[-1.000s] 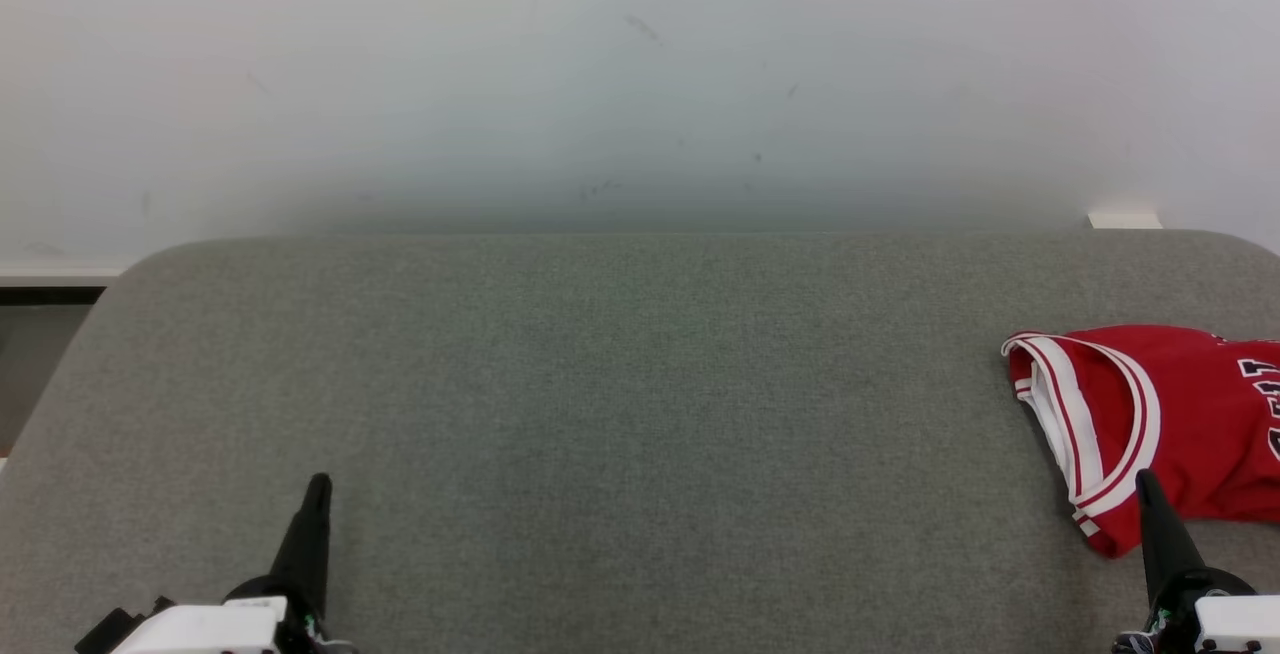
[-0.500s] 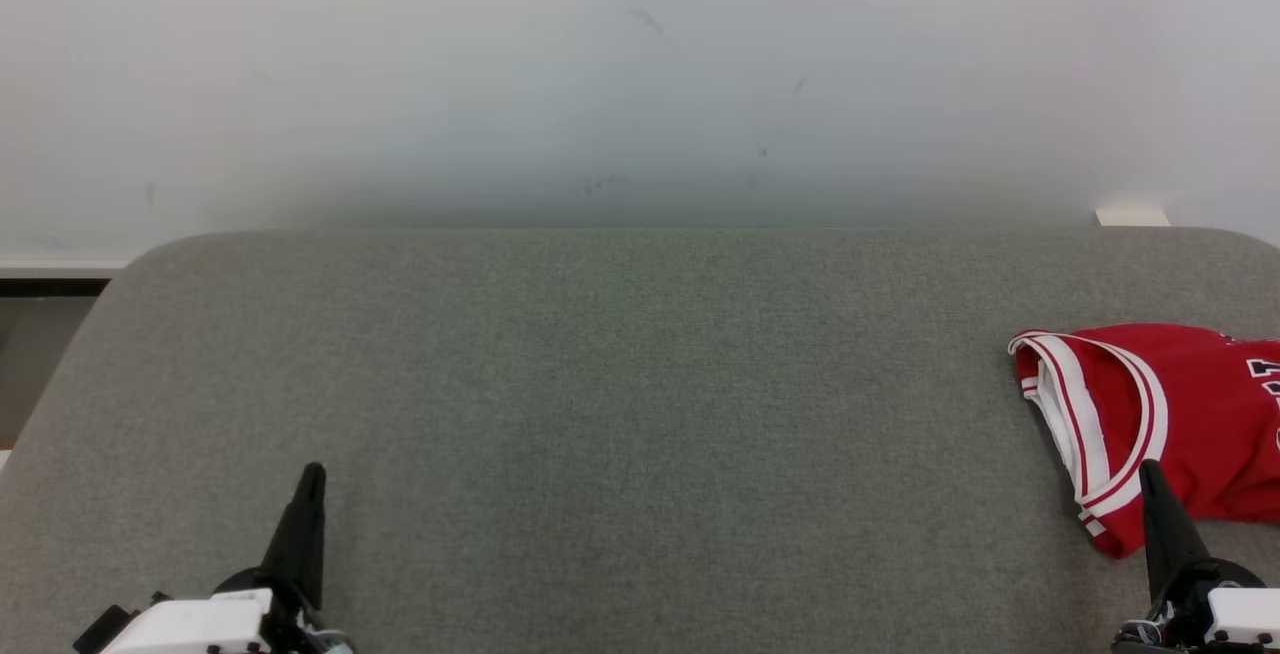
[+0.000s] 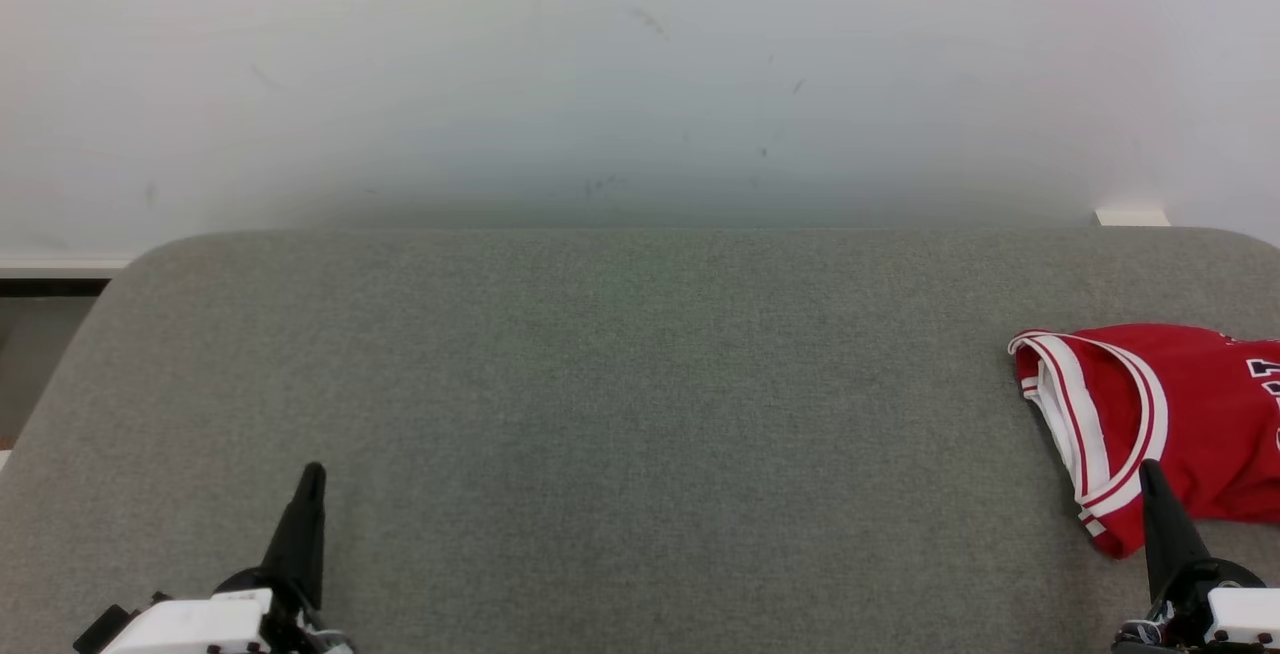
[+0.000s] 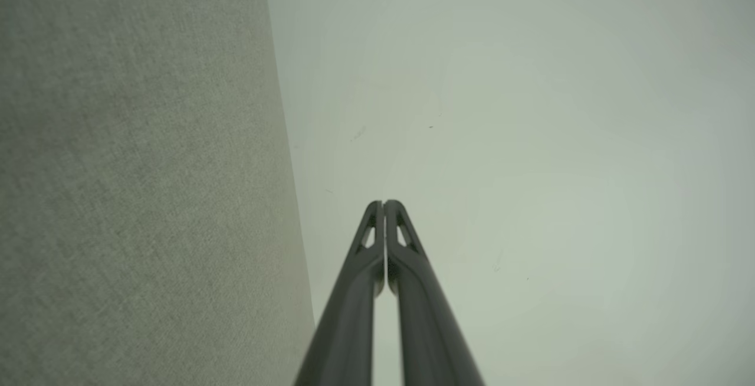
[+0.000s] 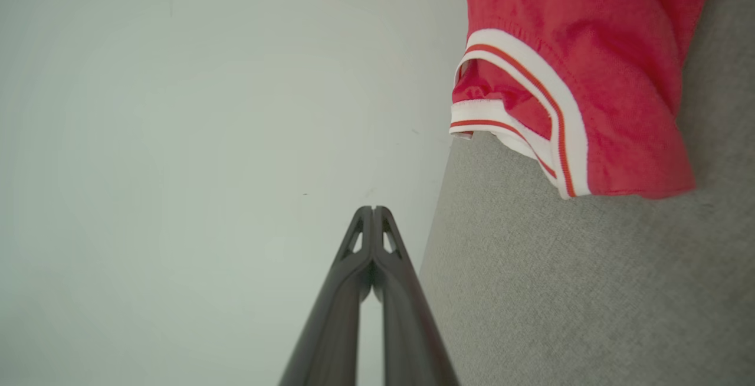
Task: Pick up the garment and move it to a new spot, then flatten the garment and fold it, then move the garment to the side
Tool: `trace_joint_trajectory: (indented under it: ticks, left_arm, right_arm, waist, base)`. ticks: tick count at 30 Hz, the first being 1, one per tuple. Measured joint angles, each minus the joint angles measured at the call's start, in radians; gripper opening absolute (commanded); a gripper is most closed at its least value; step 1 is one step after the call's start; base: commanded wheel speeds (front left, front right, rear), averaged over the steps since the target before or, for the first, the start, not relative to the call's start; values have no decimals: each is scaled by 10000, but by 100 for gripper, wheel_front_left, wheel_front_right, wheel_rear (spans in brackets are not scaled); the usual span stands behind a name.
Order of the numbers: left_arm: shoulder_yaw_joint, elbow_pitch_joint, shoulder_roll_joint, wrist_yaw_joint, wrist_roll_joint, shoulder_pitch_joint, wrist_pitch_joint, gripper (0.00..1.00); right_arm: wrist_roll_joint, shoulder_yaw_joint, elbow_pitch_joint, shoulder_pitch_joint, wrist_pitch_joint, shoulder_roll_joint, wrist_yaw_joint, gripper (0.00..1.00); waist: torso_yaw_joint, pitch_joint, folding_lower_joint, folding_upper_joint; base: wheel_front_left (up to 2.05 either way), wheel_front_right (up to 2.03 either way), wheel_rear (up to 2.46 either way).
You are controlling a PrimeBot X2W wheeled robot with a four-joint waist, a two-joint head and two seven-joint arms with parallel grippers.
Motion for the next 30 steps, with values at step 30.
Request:
trace_joint_trajectory:
  ticks: [30]
  left_arm:
    - [0,0,0,0,0,-1,0,0]
  right_arm:
    - [0,0,0,-1,0,2,0,0]
  waist:
    - [0,0,-1,0]
  base:
    - [0,0,0]
